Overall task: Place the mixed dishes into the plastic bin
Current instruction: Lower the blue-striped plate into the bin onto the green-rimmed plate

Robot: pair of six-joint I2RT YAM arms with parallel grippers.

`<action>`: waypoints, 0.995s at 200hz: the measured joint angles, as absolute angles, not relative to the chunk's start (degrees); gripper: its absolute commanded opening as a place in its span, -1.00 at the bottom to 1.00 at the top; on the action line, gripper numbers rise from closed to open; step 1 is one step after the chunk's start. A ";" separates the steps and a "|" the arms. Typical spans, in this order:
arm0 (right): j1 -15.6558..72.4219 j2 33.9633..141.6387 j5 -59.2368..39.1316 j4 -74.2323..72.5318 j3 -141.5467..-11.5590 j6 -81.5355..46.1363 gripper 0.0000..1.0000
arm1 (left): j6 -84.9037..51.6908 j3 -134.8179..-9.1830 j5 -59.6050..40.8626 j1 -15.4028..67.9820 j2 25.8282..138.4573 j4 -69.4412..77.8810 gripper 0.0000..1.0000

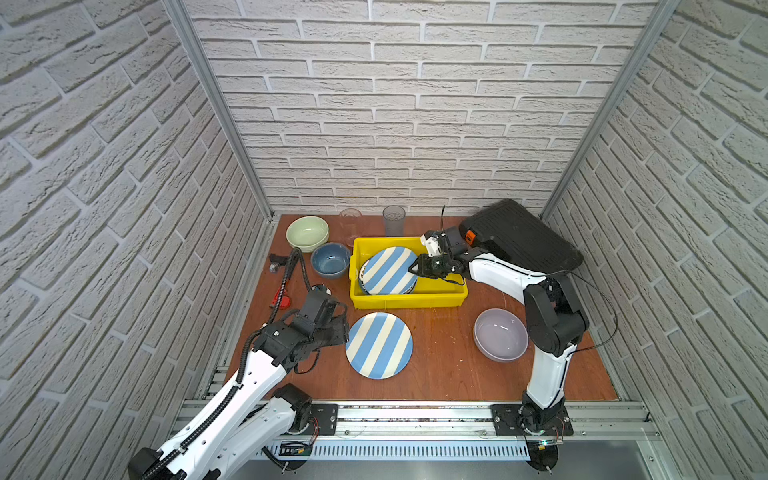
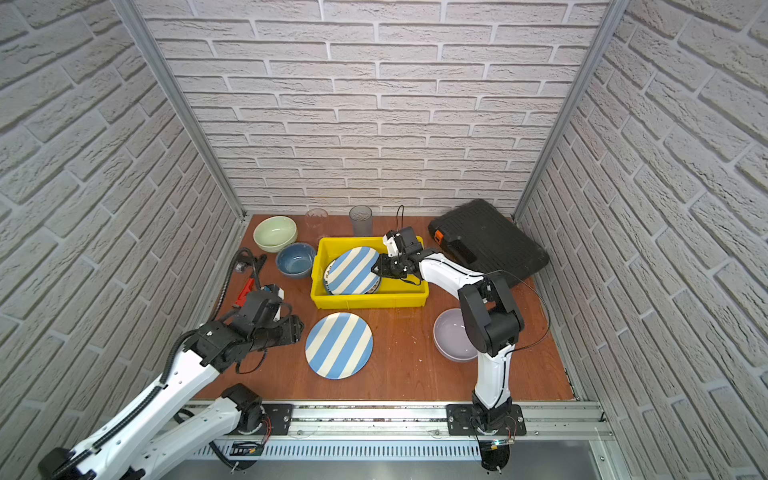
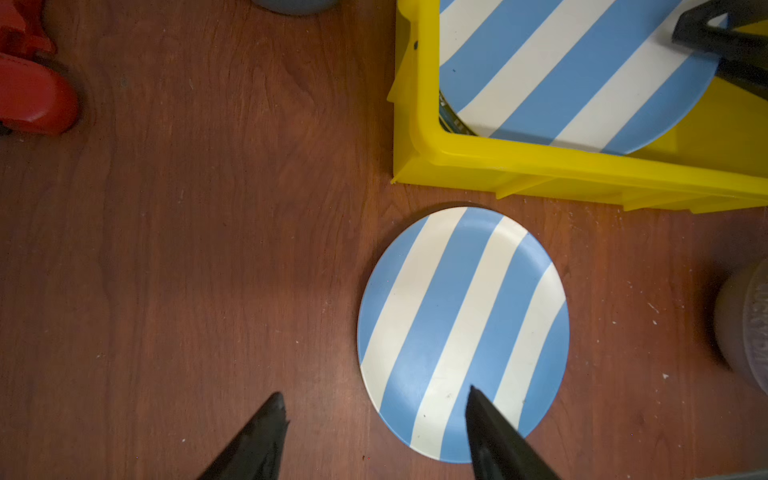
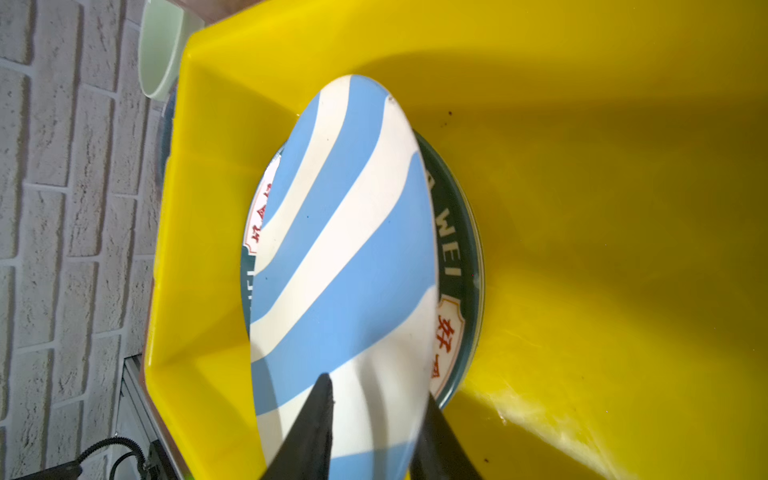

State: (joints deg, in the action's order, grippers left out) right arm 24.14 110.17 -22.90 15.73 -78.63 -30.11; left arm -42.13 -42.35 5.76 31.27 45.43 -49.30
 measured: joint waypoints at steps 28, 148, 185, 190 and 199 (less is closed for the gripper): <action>24.14 110.37 -21.78 19.84 -79.18 -28.14 -0.24 | -42.11 -42.26 5.76 31.27 45.43 -49.25 0.38; 24.21 113.06 -20.69 25.06 -82.04 -25.71 0.02 | -42.02 -40.93 4.43 31.27 45.82 -47.94 0.39; 24.69 113.23 -20.78 25.08 -82.06 -25.76 0.05 | -42.04 -40.71 3.77 31.27 45.74 -47.92 0.39; 24.77 113.43 -20.82 25.08 -82.08 -25.76 0.05 | -42.04 -40.71 3.70 31.27 45.71 -47.92 0.39; 24.91 113.91 -20.86 25.06 -82.11 -25.76 0.05 | -42.04 -40.71 3.60 31.27 45.67 -47.92 0.39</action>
State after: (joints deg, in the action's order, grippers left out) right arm 24.91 113.91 -20.86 25.06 -82.11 -25.76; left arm -42.04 -40.71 3.60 31.27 45.67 -47.92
